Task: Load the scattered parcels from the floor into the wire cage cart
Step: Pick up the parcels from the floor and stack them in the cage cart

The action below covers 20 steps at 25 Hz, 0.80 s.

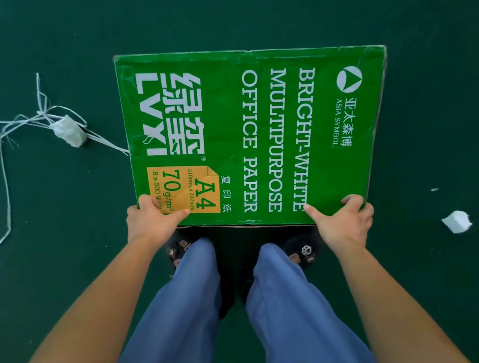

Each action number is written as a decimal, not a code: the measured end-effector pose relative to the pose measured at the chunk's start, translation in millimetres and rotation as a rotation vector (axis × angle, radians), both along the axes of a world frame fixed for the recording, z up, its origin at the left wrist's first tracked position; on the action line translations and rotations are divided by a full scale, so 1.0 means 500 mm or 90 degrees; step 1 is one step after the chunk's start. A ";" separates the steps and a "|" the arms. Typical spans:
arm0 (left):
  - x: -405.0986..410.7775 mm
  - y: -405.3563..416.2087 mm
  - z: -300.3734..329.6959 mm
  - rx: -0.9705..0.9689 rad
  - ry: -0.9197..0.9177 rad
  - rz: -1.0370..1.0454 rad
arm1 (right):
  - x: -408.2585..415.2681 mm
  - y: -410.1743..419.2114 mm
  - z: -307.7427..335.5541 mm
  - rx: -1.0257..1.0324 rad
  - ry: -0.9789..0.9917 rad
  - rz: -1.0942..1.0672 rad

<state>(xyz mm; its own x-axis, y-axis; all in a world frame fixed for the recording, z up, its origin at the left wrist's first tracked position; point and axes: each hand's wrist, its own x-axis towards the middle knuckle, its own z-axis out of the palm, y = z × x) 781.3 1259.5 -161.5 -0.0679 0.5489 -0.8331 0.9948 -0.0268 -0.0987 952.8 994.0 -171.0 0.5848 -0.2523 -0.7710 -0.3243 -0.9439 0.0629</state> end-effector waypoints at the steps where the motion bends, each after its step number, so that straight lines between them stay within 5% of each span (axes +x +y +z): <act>1: 0.000 0.000 0.011 0.015 -0.008 -0.001 | 0.000 0.003 0.011 -0.004 -0.013 0.000; 5: 0.009 0.003 0.105 0.070 -0.053 -0.013 | -0.003 0.025 0.108 -0.020 -0.042 0.057; 12: 0.080 0.066 0.318 0.091 -0.148 -0.064 | 0.029 0.047 0.327 -0.004 -0.010 0.347; 20: 0.101 0.107 0.425 0.074 -0.084 -0.399 | 0.061 0.061 0.415 -0.063 -0.063 0.356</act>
<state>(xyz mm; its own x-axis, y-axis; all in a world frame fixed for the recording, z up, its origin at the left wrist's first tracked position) 831.9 1313.1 51.2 0.3934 0.5383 -0.7453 0.7982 -0.6023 -0.0137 983.3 1024.5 36.4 0.7181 0.0482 -0.6943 0.2140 -0.9646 0.1543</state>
